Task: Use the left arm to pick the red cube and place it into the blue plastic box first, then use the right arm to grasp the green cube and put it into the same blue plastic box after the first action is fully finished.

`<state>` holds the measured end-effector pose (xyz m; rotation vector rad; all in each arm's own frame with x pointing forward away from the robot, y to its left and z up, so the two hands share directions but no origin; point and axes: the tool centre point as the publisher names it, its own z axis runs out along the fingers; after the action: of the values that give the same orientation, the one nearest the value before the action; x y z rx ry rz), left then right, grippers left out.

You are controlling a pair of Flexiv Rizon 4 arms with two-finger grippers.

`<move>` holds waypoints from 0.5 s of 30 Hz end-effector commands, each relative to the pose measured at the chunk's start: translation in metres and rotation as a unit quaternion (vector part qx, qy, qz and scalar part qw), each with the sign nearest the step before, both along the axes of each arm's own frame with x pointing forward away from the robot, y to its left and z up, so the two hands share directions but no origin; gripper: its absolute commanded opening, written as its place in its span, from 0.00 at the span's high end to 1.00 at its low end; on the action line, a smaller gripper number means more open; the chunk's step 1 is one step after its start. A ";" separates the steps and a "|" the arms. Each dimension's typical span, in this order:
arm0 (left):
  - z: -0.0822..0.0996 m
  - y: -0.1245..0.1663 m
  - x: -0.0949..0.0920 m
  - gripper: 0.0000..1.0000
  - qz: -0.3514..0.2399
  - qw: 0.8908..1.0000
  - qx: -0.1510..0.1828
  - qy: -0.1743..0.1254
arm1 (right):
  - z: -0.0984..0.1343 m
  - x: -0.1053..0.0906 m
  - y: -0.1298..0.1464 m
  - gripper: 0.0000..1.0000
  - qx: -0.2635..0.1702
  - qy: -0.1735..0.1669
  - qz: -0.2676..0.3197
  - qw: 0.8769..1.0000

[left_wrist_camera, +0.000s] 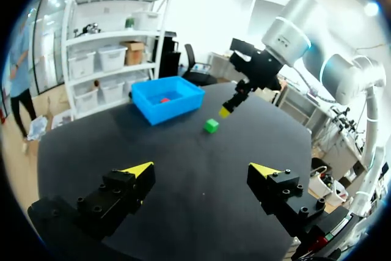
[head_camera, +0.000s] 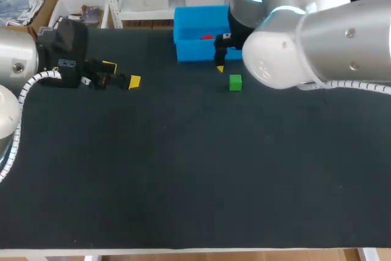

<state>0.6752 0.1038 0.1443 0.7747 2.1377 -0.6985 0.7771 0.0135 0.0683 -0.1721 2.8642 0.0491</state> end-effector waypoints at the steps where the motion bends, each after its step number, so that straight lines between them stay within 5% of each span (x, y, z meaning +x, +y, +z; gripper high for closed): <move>1: -0.002 0.002 -0.001 0.00 -0.001 1.000 -0.004 -0.003 | -0.007 0.005 0.002 0.00 -0.002 0.002 -0.006 1.000; 15: -0.002 0.002 -0.001 0.00 -0.001 1.000 -0.004 -0.003 | -0.025 0.012 0.000 0.00 0.010 -0.008 -0.009 1.000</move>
<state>0.6752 0.1038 0.1443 0.7747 2.1378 -0.6984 0.7911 0.0132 0.0454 -0.1455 2.8560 0.0742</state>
